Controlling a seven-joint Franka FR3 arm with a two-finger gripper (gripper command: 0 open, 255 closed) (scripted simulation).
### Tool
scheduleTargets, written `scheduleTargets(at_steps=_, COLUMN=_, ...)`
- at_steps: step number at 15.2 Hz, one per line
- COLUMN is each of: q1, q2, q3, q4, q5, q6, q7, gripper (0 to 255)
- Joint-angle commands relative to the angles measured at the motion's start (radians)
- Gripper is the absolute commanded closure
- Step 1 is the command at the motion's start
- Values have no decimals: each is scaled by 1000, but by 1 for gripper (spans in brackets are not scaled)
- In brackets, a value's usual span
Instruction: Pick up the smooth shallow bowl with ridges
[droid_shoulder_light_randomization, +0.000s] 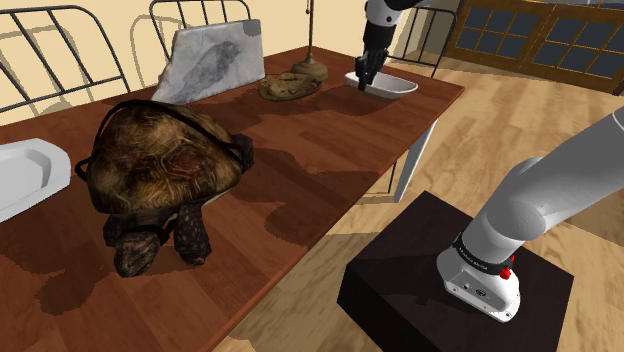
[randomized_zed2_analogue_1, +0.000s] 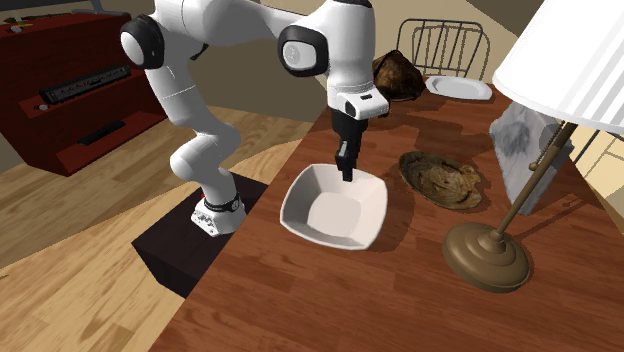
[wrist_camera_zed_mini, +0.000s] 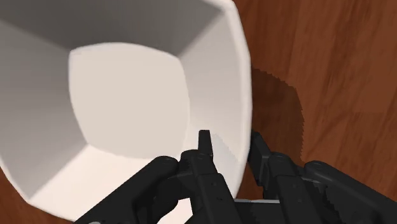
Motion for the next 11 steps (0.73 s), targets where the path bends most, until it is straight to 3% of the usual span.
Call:
scheduleTargets(at_steps=1, q1=0, q2=3, q3=0, q4=29, q5=0, q6=-26, q7=0, gripper=255)
scheduleTargets(at_steps=11, q1=1, q2=24, q3=0, q4=174, q5=1, q6=-150, q7=-2, gripper=255)
